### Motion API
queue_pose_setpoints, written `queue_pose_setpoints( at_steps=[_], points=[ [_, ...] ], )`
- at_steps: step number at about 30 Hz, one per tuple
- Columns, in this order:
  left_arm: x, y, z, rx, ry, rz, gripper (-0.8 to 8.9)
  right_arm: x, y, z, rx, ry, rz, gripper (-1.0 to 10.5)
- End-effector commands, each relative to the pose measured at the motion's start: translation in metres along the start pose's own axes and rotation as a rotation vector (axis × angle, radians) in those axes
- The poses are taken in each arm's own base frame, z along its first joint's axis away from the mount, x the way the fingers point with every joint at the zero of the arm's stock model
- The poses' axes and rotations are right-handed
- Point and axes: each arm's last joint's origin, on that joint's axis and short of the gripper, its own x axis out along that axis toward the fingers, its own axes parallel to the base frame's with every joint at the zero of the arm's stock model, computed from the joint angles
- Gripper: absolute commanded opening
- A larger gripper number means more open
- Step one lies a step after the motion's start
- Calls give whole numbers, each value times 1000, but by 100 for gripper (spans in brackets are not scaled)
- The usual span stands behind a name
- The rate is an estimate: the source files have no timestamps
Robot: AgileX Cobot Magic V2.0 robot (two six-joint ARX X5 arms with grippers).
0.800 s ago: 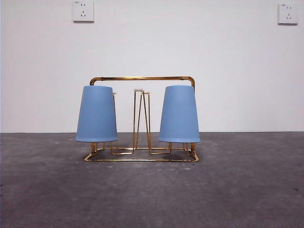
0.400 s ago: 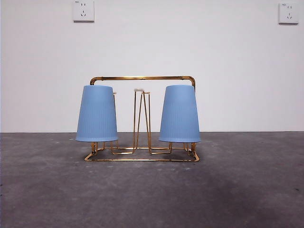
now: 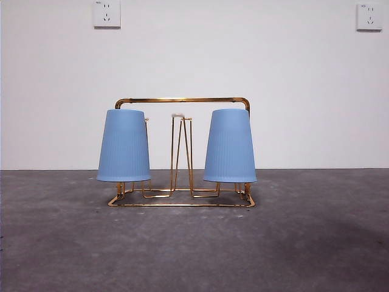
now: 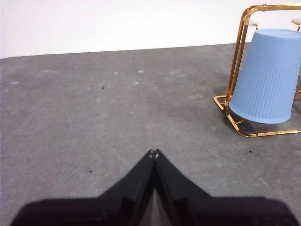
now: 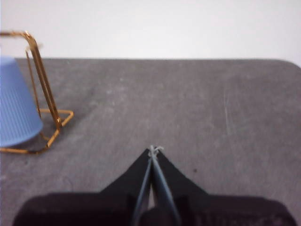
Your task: Pick up cup 1,put cup 1 in the cup rack,pick up cup 2,put cup 2 in the cup rack
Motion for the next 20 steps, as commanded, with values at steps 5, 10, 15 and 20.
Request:
queue_pose_setpoints(
  at_steps=[5, 10, 15, 20],
  points=[
    [1, 0, -3, -10, 4, 4, -3, 5, 0, -15, 20, 37, -5, 1],
    [1, 0, -3, -10, 4, 4, -4, 5, 0, -15, 23, 41, -5, 1],
    [1, 0, -3, -10, 5, 4, -3, 5, 0, -16, 23, 43, -3, 1],
    [1, 0, -3, -11, 6, 4, -3, 5, 0, -16, 23, 43, -4, 1]
  ],
)
